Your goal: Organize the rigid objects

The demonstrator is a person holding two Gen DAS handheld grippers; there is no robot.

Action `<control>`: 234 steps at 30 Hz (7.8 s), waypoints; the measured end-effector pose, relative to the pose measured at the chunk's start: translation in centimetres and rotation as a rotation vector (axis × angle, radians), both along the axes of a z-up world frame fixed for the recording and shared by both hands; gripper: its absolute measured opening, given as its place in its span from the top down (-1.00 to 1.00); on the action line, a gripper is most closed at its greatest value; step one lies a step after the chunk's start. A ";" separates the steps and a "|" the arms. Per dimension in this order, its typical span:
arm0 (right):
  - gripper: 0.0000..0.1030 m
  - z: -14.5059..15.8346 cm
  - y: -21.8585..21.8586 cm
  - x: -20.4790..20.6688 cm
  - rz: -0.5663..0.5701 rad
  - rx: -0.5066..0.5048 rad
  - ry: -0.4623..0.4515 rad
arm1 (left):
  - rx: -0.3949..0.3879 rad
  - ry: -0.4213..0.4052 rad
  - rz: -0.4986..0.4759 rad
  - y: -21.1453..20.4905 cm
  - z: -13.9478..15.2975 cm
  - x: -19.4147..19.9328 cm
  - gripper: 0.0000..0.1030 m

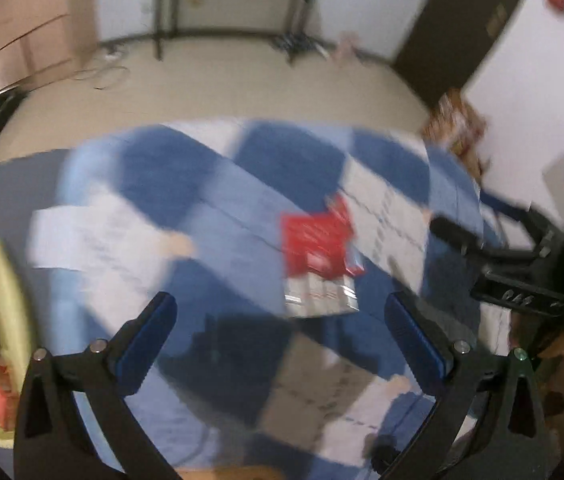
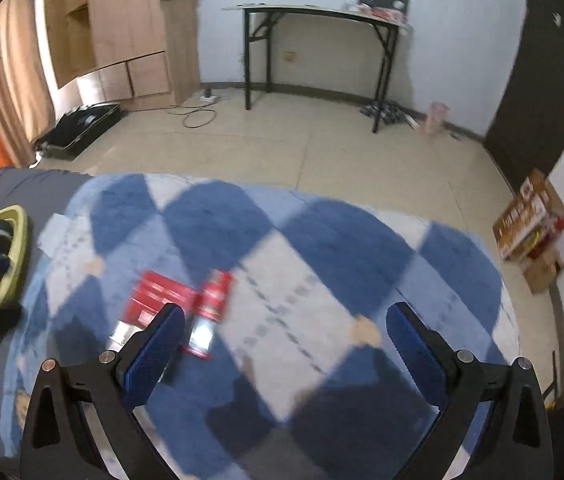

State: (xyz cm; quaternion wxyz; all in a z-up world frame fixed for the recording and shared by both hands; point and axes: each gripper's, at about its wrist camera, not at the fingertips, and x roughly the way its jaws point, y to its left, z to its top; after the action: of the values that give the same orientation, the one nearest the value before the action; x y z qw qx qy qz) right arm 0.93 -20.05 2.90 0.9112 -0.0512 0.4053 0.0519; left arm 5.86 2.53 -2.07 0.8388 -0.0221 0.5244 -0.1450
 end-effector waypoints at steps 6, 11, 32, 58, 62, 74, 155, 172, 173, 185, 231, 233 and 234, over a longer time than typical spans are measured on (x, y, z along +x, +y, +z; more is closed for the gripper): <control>-0.99 -2.2 -3.6 -0.6 0.017 0.048 0.009 | 0.135 0.026 -0.009 -3.6 -4.4 2.7 -1.00; -0.99 -4.4 -3.4 0.6 0.086 0.057 0.008 | 0.083 0.058 0.018 -2.0 -6.2 3.4 -0.83; 0.57 -9.1 3.6 4.3 0.165 -0.036 -0.040 | 0.008 -0.097 0.159 6.4 -3.6 3.7 -0.09; 0.57 -2.8 40.5 0.9 0.808 -0.021 0.014 | 0.088 -0.019 0.557 37.2 -0.3 -7.8 -0.10; 0.57 -6.0 43.1 3.1 0.817 -0.044 0.043 | 0.057 0.009 0.531 36.9 -1.9 -8.3 -0.10; 0.54 -9.0 46.0 4.5 0.808 -0.036 0.066 | 0.010 0.000 0.543 36.7 -2.8 -7.6 -0.19; -0.99 -15.6 36.2 0.1 0.987 -0.141 -0.034 | 0.200 -0.145 0.835 27.2 -10.4 -15.0 -1.00; -0.99 -15.6 36.2 0.1 0.988 -0.141 -0.034 | 0.200 -0.146 0.833 27.2 -10.4 -15.1 -1.00; -0.99 -15.6 36.2 0.1 0.988 -0.141 -0.034 | 0.200 -0.146 0.833 27.2 -10.4 -15.1 -1.00; -0.99 -15.6 36.1 0.1 0.988 -0.141 -0.033 | 0.200 -0.146 0.833 27.2 -10.4 -15.1 -1.00; -0.99 -15.6 36.1 0.1 0.990 -0.140 -0.033 | 0.200 -0.147 0.833 27.2 -10.4 -15.1 -1.00; -0.99 -15.6 36.1 0.1 0.990 -0.141 -0.033 | 0.200 -0.146 0.833 27.2 -10.4 -15.1 -1.00; -0.99 -15.6 36.1 0.1 0.990 -0.140 -0.033 | 0.200 -0.146 0.833 27.2 -10.4 -15.1 -1.00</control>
State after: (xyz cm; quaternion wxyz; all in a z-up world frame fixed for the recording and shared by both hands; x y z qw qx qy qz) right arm 1.03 16.08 -12.67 0.7779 -0.2995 0.3204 0.4500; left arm -9.20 29.74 -12.46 0.8586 -0.1402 0.4212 0.2564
